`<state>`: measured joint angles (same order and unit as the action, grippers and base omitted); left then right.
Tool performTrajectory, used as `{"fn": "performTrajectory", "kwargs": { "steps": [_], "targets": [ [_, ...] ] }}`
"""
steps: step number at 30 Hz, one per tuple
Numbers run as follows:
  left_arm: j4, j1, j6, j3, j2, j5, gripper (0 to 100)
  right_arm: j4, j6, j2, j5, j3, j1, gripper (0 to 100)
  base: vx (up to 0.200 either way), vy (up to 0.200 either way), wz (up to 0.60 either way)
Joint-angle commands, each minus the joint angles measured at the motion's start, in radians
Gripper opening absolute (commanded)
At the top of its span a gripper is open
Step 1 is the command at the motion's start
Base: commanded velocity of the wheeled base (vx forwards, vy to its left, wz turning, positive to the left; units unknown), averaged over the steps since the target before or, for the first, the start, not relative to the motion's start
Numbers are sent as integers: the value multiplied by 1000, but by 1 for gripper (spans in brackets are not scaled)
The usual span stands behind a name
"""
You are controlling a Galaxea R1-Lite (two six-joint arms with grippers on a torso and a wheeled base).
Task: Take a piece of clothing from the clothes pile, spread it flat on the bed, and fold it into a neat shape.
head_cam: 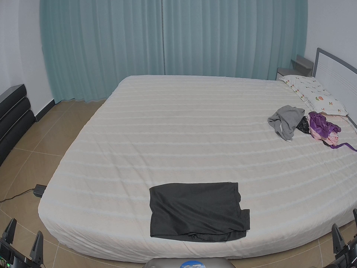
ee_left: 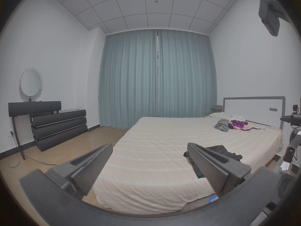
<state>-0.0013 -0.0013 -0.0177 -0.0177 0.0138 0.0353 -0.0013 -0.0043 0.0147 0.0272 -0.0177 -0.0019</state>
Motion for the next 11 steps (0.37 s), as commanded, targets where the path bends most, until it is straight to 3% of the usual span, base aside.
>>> {"fn": "performTrajectory", "kwargs": {
  "steps": [1, 11],
  "targets": [
    [0, 0, -1, 18, -8, 0, 100, 0, 0, -13, 0, 18, 0, 100, 0, 0, 0],
    [0, 0, -1, 18, -9, 0, 100, 0, 7, -13, -1, 18, 0, 100, 0, 0, 0]
  ]
}}
